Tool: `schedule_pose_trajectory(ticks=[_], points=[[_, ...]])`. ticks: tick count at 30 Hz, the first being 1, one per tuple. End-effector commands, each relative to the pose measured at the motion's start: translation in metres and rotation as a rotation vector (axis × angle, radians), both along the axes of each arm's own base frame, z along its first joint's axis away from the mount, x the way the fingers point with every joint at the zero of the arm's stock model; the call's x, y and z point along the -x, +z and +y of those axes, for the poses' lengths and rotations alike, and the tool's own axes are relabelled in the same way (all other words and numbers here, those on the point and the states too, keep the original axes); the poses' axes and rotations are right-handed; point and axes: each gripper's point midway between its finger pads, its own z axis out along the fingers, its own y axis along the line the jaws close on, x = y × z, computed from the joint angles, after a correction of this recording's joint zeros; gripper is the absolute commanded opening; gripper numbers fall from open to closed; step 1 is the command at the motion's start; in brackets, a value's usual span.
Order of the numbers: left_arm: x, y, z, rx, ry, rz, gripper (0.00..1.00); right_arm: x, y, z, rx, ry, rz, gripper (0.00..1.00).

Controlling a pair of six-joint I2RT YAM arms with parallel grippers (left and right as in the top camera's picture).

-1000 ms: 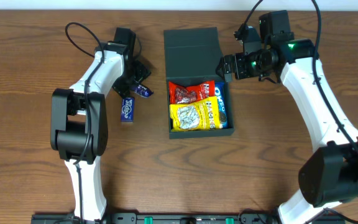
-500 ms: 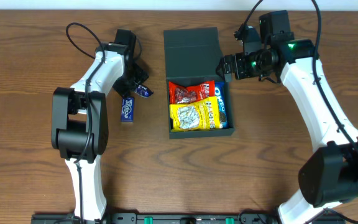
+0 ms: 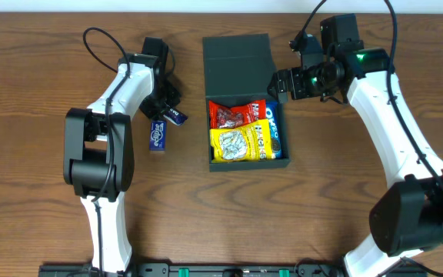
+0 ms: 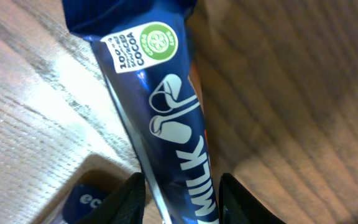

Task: Pack container
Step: 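Reach the left gripper to the blue bar and grasp it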

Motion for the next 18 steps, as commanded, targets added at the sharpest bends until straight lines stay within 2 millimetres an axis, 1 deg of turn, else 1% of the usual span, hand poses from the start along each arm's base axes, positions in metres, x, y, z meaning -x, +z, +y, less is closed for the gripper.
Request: schedule_pose_trajectory(ticks=[1, 4, 5, 7, 10, 14, 16, 18], points=[[0.002, -0.005, 0.008, -0.041, -0.033, 0.016, 0.38, 0.002, -0.005, -0.003, 0.014, -0.009, 0.014, 0.99], [0.002, 0.002, 0.017, -0.095, -0.039, 0.024, 0.35, -0.001, -0.009, -0.017, 0.086, -0.047, 0.007, 0.99], [0.001, 0.006, 0.02, -0.116, -0.041, 0.024, 0.33, -0.002, -0.01, -0.023, 0.11, -0.064, 0.008, 0.99], [-0.005, 0.019, 0.027, -0.161, -0.063, 0.009, 0.28, -0.003, -0.013, -0.039, 0.164, -0.123, 0.018, 0.99], [-0.02, 0.045, 0.036, -0.222, -0.081, -0.032, 0.19, -0.003, -0.016, -0.061, 0.214, -0.21, 0.037, 0.99], [-0.038, 0.077, 0.037, -0.247, -0.122, -0.097, 0.14, 0.0, -0.019, -0.086, 0.237, -0.299, 0.072, 0.99], [-0.045, 0.091, 0.038, -0.262, -0.134, -0.127, 0.16, 0.001, -0.02, -0.098, 0.236, -0.332, 0.087, 0.99], [-0.049, 0.098, 0.038, -0.264, -0.136, -0.145, 0.26, 0.002, -0.02, -0.108, 0.23, -0.365, 0.102, 0.99]])
